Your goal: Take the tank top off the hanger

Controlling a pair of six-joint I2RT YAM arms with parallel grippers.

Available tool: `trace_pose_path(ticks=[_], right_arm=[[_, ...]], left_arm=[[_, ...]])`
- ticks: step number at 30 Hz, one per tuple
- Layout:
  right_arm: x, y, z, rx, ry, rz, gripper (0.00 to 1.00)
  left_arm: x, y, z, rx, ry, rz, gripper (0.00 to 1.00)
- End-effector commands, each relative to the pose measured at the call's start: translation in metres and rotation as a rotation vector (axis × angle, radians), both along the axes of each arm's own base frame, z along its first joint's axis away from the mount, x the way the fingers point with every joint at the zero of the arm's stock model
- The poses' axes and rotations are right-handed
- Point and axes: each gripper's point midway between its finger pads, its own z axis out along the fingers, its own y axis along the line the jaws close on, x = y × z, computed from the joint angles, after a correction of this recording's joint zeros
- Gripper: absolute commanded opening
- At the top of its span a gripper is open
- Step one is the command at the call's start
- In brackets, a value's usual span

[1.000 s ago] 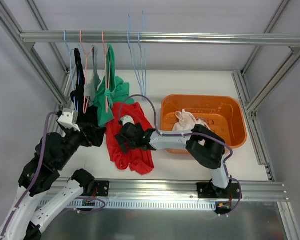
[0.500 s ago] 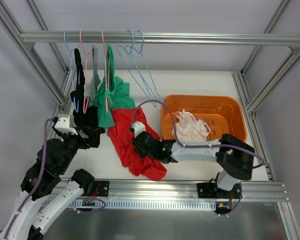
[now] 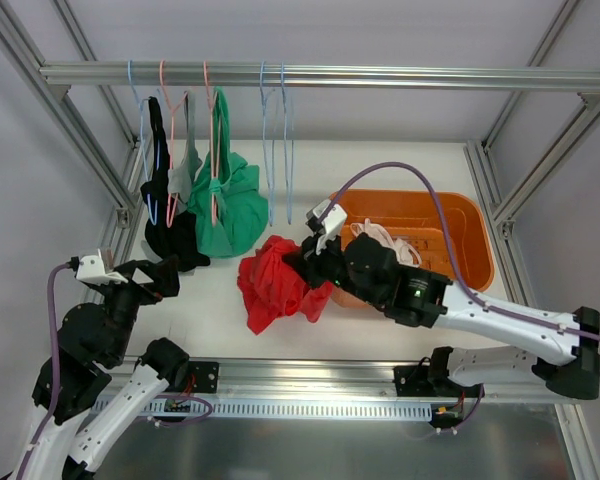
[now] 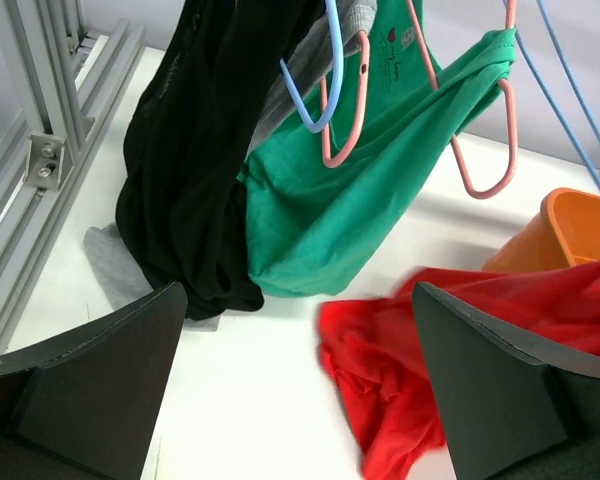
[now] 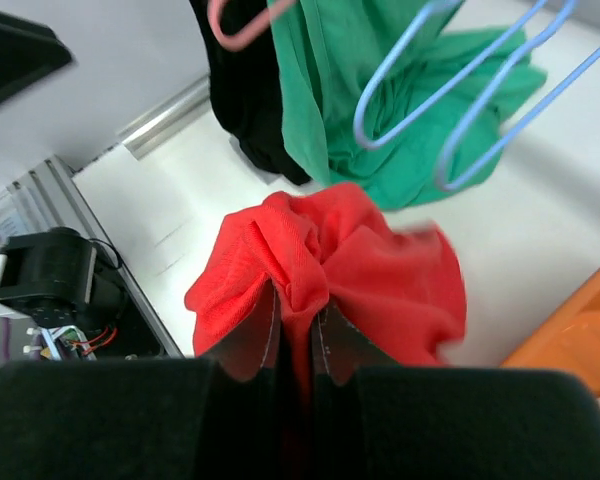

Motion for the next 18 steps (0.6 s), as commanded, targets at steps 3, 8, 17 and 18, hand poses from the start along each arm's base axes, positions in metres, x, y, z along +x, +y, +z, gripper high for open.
trace_pose_path(ticks=[3,8,17,18], right_arm=[[-0.012,-0.034,0.111,0.122,-0.159,0.043,0.0],[-0.019,-0.063,0.156,0.148,-0.224,0.046,0.0],[-0.007,-0.126,0.225,0.117,-0.34,-0.113,0.0],[-0.007,-0.136,0.245,0.136,-0.373,-0.13,0.0]], left_arm=[[0.005,0.007,0.001,-0.013,-0.001,0.058,0.99],[0.004,0.01,0.001,-0.029,-0.007,0.074,0.99],[0.001,0.012,0.003,-0.035,-0.021,0.075,0.99],[0.002,0.011,0.002,-0.032,-0.018,0.074,0.99]])
